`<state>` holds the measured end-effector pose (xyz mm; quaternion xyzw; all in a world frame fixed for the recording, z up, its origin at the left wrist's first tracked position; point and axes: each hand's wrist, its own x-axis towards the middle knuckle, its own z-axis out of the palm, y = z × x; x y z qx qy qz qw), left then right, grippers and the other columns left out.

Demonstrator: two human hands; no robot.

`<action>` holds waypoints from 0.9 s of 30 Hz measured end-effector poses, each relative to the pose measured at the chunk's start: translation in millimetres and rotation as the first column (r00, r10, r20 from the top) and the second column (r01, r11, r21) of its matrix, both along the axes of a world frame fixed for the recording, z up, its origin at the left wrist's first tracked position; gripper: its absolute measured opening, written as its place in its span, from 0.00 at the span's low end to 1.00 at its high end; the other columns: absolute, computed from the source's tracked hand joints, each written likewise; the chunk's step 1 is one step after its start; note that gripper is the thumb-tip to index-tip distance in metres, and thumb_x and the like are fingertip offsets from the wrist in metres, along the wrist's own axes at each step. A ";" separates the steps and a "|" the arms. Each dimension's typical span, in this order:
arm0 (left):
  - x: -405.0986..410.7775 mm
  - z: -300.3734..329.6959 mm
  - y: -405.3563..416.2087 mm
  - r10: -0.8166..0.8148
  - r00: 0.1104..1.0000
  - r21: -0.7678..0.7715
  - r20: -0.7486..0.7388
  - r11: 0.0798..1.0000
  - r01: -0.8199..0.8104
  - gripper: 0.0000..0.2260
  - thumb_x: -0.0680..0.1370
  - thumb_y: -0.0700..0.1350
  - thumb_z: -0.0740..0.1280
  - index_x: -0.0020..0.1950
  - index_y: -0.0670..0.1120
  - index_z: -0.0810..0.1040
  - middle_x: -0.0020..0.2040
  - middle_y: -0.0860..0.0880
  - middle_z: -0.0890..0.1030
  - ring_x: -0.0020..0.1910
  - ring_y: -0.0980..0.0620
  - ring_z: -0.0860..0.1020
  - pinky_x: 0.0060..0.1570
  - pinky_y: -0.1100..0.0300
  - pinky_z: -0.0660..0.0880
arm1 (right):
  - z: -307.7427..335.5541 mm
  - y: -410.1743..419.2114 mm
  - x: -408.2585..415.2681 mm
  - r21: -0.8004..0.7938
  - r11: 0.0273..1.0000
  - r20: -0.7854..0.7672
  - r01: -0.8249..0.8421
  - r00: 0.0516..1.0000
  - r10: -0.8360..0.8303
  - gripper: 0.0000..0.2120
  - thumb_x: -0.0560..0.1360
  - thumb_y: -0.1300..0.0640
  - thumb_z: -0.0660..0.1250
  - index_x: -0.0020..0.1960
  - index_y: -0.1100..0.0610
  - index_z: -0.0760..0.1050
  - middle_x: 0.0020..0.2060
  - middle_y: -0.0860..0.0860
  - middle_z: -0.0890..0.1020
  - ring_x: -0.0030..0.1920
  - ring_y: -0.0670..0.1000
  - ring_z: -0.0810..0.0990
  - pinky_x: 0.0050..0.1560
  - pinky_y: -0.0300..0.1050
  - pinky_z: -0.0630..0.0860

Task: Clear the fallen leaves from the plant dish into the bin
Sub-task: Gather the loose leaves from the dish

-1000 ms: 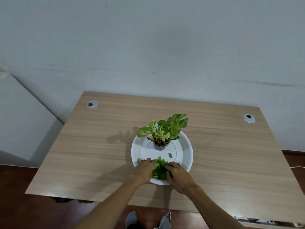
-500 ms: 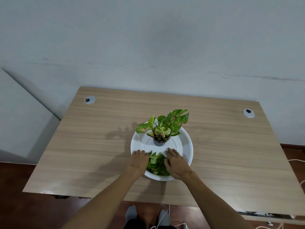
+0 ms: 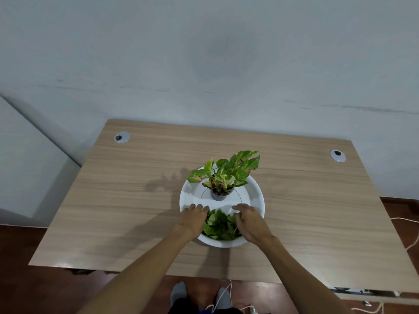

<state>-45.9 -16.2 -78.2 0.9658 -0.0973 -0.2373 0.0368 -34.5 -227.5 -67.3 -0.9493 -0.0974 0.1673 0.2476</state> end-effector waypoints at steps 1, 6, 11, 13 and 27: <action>0.1 -1.5 -0.1 -0.005 1.000 0.002 -0.008 1.000 0.005 0.32 0.74 0.35 0.65 0.76 0.45 0.57 0.71 0.43 0.68 0.68 0.39 0.67 0.62 0.45 0.70 | 0.1 -0.7 1.6 -0.038 0.999 -0.041 -0.002 0.999 0.001 0.20 0.80 0.57 0.55 0.69 0.57 0.73 0.68 0.55 0.74 0.67 0.57 0.73 0.67 0.50 0.71; -1.2 -1.9 -7.4 -0.007 0.998 -0.006 -0.065 1.000 0.007 0.29 0.75 0.37 0.64 0.75 0.45 0.59 0.69 0.42 0.67 0.66 0.40 0.69 0.59 0.45 0.72 | -8.7 6.5 -1.8 -0.145 0.987 -0.181 -0.063 0.983 0.037 0.20 0.81 0.53 0.55 0.69 0.58 0.72 0.69 0.58 0.72 0.67 0.61 0.72 0.66 0.54 0.70; -5.8 -1.4 -17.8 0.031 0.982 -0.039 -0.185 0.998 -0.039 0.26 0.77 0.40 0.60 0.74 0.47 0.61 0.68 0.41 0.66 0.65 0.39 0.69 0.55 0.45 0.72 | -18.5 17.0 -9.9 -0.133 0.991 -0.229 0.020 0.972 -0.050 0.16 0.80 0.53 0.56 0.63 0.57 0.74 0.61 0.59 0.72 0.65 0.62 0.69 0.67 0.53 0.66; -6.0 -2.0 -20.0 0.088 0.969 -0.108 -0.233 0.987 -0.115 0.22 0.77 0.41 0.59 0.72 0.45 0.64 0.67 0.40 0.67 0.63 0.38 0.71 0.56 0.46 0.72 | -18.2 23.7 -9.6 -0.120 0.992 -0.249 0.025 0.967 -0.055 0.13 0.79 0.54 0.56 0.54 0.58 0.76 0.54 0.59 0.74 0.63 0.61 0.68 0.65 0.51 0.65; -1.1 6.4 -22.8 0.269 0.747 -0.429 -0.608 0.681 -0.594 0.13 0.74 0.39 0.56 0.54 0.42 0.75 0.50 0.44 0.77 0.52 0.44 0.76 0.48 0.55 0.72 | -9.3 43.3 -8.5 0.108 0.957 -0.433 0.270 0.879 -0.199 0.14 0.76 0.55 0.61 0.45 0.65 0.79 0.41 0.59 0.82 0.42 0.55 0.78 0.39 0.46 0.70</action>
